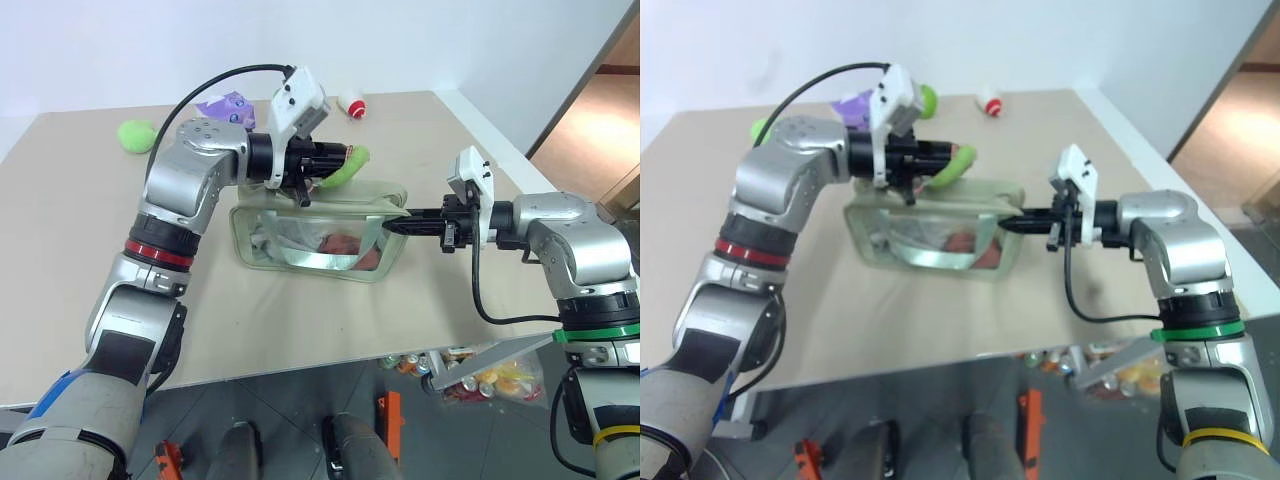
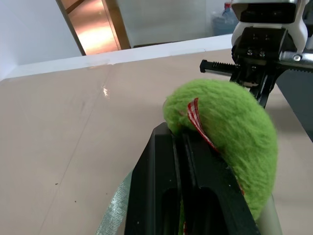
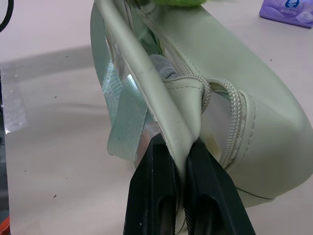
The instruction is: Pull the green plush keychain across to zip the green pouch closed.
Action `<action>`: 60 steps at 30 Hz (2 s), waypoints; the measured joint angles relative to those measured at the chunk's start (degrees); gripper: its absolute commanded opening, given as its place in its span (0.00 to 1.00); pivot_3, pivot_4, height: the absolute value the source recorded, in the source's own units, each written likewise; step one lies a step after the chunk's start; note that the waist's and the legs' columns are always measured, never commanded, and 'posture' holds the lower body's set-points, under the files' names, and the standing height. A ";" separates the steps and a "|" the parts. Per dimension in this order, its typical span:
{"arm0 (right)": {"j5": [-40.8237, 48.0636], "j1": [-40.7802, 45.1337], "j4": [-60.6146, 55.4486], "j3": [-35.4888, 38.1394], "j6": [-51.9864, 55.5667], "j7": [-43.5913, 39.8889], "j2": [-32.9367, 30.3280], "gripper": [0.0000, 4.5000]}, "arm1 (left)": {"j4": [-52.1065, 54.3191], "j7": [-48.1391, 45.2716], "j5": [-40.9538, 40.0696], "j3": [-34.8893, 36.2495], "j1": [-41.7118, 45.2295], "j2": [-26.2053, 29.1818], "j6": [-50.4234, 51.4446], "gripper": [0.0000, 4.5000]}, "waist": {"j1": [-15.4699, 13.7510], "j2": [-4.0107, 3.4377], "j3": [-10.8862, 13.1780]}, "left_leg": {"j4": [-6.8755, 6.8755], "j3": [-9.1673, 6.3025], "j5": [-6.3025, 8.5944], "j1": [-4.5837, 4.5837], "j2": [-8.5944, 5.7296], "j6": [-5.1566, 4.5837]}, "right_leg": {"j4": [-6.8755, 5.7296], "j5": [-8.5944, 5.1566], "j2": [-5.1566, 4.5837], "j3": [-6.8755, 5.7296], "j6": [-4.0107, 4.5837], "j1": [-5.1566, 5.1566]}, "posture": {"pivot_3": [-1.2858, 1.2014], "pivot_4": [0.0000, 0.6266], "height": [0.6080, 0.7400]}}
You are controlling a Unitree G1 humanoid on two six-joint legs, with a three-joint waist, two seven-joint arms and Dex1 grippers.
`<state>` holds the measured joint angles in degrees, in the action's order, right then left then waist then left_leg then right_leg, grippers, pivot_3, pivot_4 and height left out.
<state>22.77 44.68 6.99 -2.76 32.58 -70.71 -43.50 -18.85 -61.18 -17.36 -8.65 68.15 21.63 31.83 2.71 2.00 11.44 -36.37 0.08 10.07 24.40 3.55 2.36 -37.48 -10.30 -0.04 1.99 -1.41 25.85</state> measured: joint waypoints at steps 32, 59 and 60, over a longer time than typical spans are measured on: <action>-0.64 2.13 1.91 -0.91 -0.55 -0.30 2.66 0.00 | 6.17 -6.80 -0.76 1.47 -4.70 17.90 4.14 0.46 | 0.32 -0.02 0.01 | 0.03 0.00 0.02 -0.10 0.04 -0.08 | -0.11 0.05 0.36 0.46 0.03 0.15 | 0.52 0.24 1.00; -0.78 2.24 2.50 -1.41 -1.20 -0.40 4.13 0.00 | 22.89 -11.90 -15.17 17.09 -32.62 35.33 13.50 0.46 | 1.42 0.00 0.01 | -0.01 -0.02 -0.01 -0.17 0.05 -0.13 | -0.37 -0.14 0.60 0.83 0.36 0.18 | 0.52 0.24 1.00; -0.77 2.24 2.49 -1.41 -1.19 -0.39 4.11 0.00 | 22.52 -11.23 -15.11 16.72 -32.58 34.40 13.09 0.46 | 1.42 0.00 0.01 | -0.01 -0.02 -0.01 -0.17 0.06 -0.13 | -0.37 -0.14 0.61 0.84 0.36 0.18 | 0.52 0.24 1.00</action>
<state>21.99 46.92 9.48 -4.16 31.39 -71.11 -39.38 3.66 -72.40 -32.47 8.08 35.57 56.03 44.92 4.12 2.00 11.44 -36.38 0.06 10.06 24.22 3.61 2.23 -37.85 -10.44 0.58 2.82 -1.05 26.03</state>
